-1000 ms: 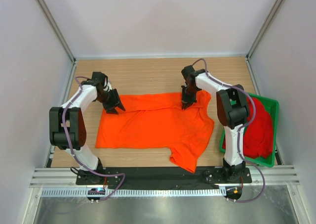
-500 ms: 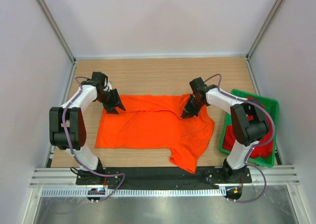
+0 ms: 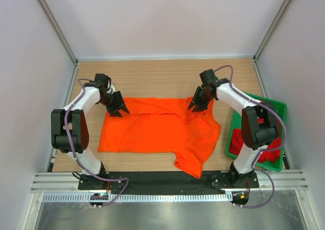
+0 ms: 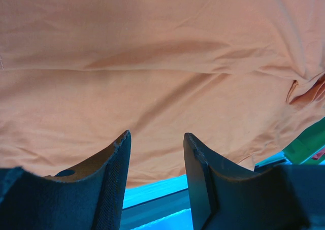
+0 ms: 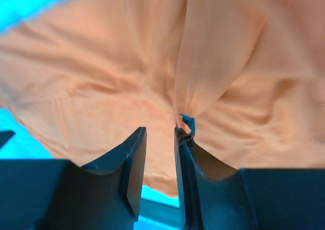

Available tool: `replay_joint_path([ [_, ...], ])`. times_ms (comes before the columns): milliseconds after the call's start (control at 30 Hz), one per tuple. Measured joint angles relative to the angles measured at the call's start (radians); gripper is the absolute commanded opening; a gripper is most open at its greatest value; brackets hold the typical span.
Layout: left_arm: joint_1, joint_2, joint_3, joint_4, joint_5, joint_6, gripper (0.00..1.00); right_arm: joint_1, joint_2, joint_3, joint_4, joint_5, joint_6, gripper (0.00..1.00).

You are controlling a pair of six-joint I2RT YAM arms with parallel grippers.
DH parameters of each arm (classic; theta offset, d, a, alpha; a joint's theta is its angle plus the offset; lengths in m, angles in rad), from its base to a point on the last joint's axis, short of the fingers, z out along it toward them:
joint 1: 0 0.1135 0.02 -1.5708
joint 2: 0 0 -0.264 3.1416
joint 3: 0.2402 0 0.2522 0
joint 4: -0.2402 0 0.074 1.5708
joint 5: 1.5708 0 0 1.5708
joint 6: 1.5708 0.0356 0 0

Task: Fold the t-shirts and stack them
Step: Fold the tshirt

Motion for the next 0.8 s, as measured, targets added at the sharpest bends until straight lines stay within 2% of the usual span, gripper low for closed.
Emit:
replay_joint_path([
  [167, 0.0, 0.01, 0.037, 0.0, 0.0, -0.004, 0.48, -0.079, 0.02, 0.175, -0.078, 0.086, -0.093, 0.38],
  [367, 0.0, 0.016, 0.064, -0.002, 0.001, -0.006, 0.48, -0.117, 0.173, 0.363, -0.124, 0.163, -0.212, 0.35],
  [567, 0.0, 0.032, 0.068, -0.008, 0.001, -0.003, 0.47, -0.11, 0.292, 0.402, -0.137, 0.171, -0.284, 0.33],
  [800, 0.0, 0.058, 0.084, -0.032, 0.001, 0.019, 0.48, -0.098, 0.328, 0.407, -0.136, 0.167, -0.317, 0.36],
])
